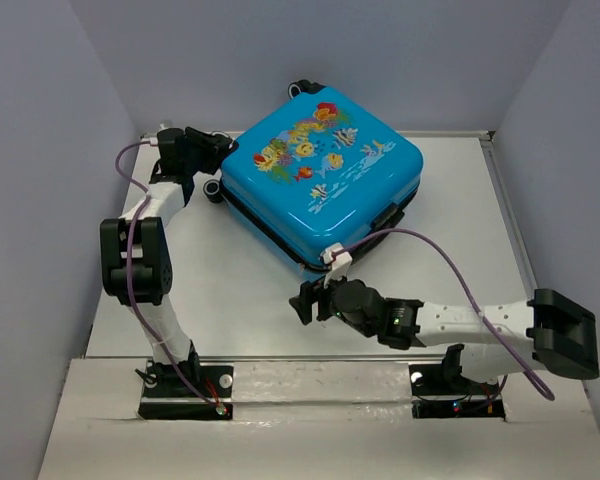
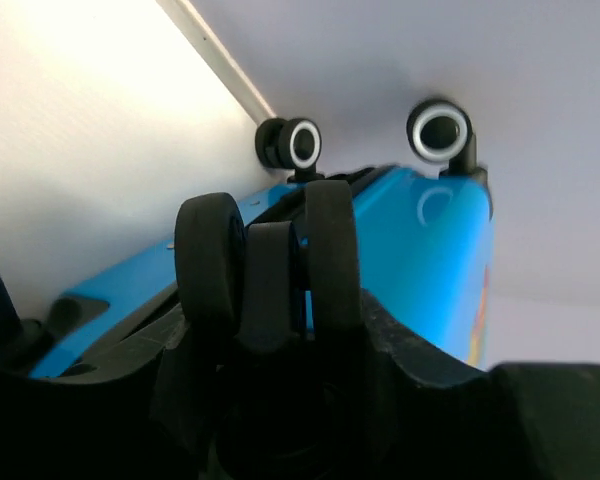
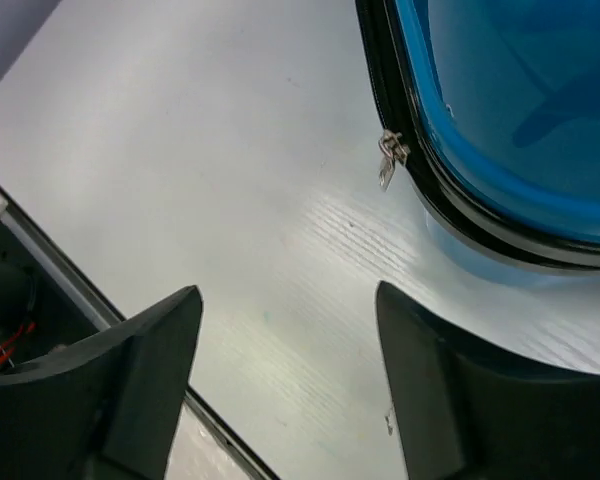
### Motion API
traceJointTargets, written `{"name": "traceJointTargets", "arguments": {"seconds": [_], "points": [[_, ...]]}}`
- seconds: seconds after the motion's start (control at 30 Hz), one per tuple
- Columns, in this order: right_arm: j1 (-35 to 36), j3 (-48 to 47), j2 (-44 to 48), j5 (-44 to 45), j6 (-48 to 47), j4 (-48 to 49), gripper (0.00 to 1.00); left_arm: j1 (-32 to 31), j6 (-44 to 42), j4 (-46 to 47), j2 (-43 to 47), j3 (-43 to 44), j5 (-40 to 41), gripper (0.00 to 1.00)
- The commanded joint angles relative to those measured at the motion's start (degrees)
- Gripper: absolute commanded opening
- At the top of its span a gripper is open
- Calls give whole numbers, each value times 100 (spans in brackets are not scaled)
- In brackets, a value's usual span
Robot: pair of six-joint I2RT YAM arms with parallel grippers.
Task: Pack the luggage
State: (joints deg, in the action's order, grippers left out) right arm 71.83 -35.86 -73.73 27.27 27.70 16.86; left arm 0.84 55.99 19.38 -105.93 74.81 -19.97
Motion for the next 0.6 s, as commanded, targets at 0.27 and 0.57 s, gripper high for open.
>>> {"name": "traceJointTargets", "arguments": {"seconds": [0.27, 0.57], "points": [[-186, -519, 2131, 217, 1052, -3328, 100, -269, -395, 1138, 748, -887, 757, 6], [-2638, -1001, 2734, -775, 763, -3242, 100, -295, -352, 1973, 2444, -3093, 1223, 6]]}}
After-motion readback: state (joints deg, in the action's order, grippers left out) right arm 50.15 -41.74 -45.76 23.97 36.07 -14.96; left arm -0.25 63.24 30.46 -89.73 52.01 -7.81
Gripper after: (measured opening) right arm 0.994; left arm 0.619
